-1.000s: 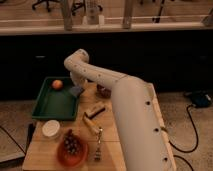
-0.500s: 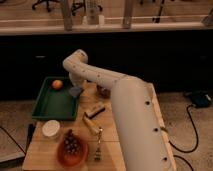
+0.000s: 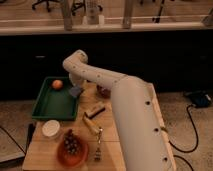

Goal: Wipe tray with sponge

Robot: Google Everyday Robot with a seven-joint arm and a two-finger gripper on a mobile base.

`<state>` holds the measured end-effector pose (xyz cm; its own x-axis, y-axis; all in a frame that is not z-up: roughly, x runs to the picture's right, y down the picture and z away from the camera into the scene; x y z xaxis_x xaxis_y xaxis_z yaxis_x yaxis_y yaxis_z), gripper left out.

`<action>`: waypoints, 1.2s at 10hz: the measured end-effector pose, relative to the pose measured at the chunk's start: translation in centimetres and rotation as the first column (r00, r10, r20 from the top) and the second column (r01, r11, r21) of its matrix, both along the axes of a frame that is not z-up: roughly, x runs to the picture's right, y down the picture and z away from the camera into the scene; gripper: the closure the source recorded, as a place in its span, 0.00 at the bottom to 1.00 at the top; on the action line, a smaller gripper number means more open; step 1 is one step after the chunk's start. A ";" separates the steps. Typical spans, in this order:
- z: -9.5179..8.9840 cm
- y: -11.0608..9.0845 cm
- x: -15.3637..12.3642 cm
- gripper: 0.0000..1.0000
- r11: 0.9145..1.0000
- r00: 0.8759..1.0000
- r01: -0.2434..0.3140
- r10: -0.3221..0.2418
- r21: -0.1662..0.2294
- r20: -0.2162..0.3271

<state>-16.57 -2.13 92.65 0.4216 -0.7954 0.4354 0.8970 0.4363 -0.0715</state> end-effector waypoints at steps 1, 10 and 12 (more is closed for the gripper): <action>0.1 0.0 0.0 0.97 1.000 1.000 0.003 -0.003 0.003 0.001; -0.1 1.0 -6.4 0.97 0.985 0.976 0.169 -0.163 -0.029 0.145; -0.1 2.3 -7.1 0.97 0.979 0.967 0.195 -0.183 -0.052 0.178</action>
